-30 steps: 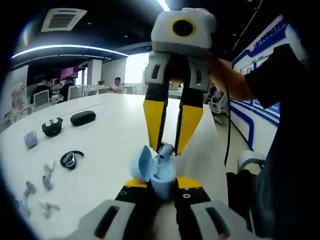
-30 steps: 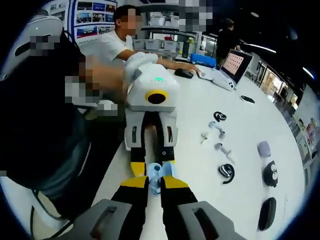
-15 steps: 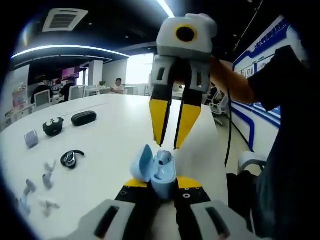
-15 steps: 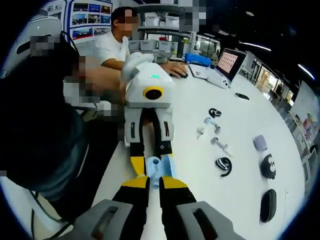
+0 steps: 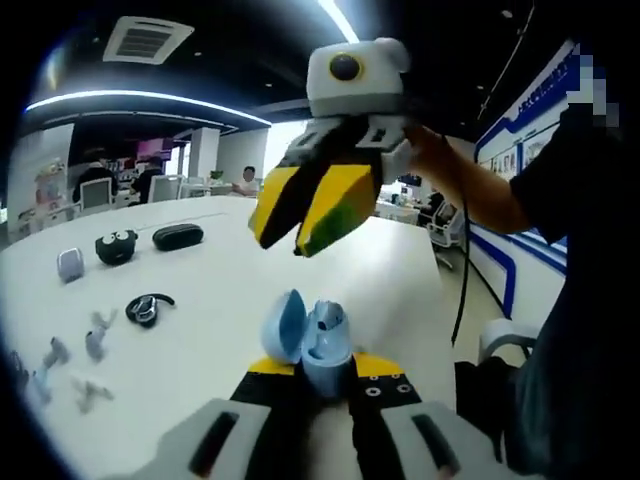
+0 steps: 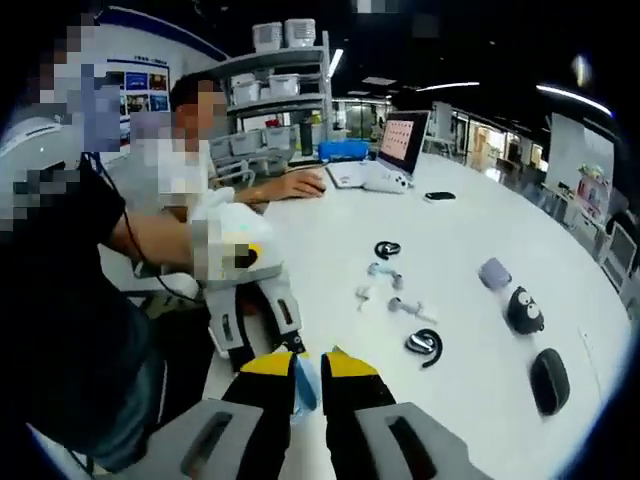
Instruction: Pick up the earbuds from the table and place the earbuds into the earbud case
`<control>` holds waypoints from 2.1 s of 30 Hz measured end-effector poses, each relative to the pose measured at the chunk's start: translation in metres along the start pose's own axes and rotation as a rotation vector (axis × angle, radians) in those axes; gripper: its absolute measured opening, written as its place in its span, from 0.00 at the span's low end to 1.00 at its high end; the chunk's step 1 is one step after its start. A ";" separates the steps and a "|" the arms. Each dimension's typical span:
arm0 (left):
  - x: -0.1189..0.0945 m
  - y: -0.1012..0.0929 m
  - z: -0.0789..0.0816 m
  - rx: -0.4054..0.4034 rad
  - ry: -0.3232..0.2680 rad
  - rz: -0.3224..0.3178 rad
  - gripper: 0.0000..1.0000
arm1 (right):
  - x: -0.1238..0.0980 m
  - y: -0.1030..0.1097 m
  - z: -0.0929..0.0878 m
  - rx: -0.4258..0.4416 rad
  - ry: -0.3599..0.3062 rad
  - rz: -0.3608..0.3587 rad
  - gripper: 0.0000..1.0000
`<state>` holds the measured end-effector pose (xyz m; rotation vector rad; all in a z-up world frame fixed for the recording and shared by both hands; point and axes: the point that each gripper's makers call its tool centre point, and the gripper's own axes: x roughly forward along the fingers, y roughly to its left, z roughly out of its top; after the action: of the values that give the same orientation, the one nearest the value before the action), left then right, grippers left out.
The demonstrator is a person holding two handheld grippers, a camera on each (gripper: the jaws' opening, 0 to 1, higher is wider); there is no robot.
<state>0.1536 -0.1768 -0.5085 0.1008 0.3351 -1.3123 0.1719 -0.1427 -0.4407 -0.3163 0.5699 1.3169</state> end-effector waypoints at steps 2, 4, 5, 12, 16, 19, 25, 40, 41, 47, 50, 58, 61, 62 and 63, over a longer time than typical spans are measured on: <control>0.000 0.000 0.000 0.011 0.002 0.004 0.19 | 0.006 -0.004 0.006 -0.003 -0.010 -0.024 0.10; 0.000 0.000 0.000 0.014 0.000 0.007 0.19 | 0.013 -0.010 0.011 -0.036 -0.002 -0.061 0.10; 0.000 0.000 0.000 0.012 -0.003 0.010 0.19 | 0.018 -0.013 0.013 -0.048 0.003 -0.076 0.11; -0.001 0.001 0.001 0.010 -0.014 0.025 0.19 | 0.054 -0.027 0.030 -0.127 0.035 -0.160 0.14; -0.001 0.001 0.001 0.015 -0.018 0.029 0.19 | 0.078 -0.031 0.039 -0.112 0.053 -0.155 0.17; -0.001 0.001 0.001 0.016 -0.020 0.029 0.19 | 0.098 -0.040 0.040 -0.144 0.098 -0.172 0.19; -0.001 0.001 0.001 0.011 -0.024 0.023 0.19 | 0.134 -0.061 0.049 -0.130 0.136 -0.198 0.24; 0.000 0.002 0.000 0.026 -0.024 0.029 0.19 | 0.170 -0.083 0.040 -0.134 0.215 -0.243 0.18; 0.000 0.002 0.000 0.027 -0.024 0.030 0.19 | 0.171 -0.084 0.039 -0.137 0.219 -0.246 0.17; 0.001 0.001 0.000 0.034 -0.024 0.031 0.19 | 0.170 -0.086 0.036 -0.159 0.225 -0.260 0.12; 0.001 0.001 0.000 0.032 -0.025 0.030 0.19 | 0.169 -0.086 0.035 -0.156 0.221 -0.258 0.11; 0.002 0.001 0.000 0.033 -0.025 0.030 0.19 | 0.161 -0.083 0.036 -0.137 0.191 -0.247 0.10; 0.002 0.000 0.000 0.036 -0.025 0.030 0.19 | 0.154 -0.081 0.039 -0.120 0.167 -0.239 0.10; 0.002 0.001 0.000 0.036 -0.025 0.030 0.19 | 0.149 -0.080 0.040 -0.114 0.154 -0.239 0.10; 0.002 0.001 0.000 0.035 -0.025 0.030 0.19 | 0.145 -0.079 0.042 -0.107 0.140 -0.239 0.10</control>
<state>0.1547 -0.1782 -0.5091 0.1187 0.2885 -1.2893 0.2780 -0.0205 -0.4951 -0.5511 0.5612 1.1017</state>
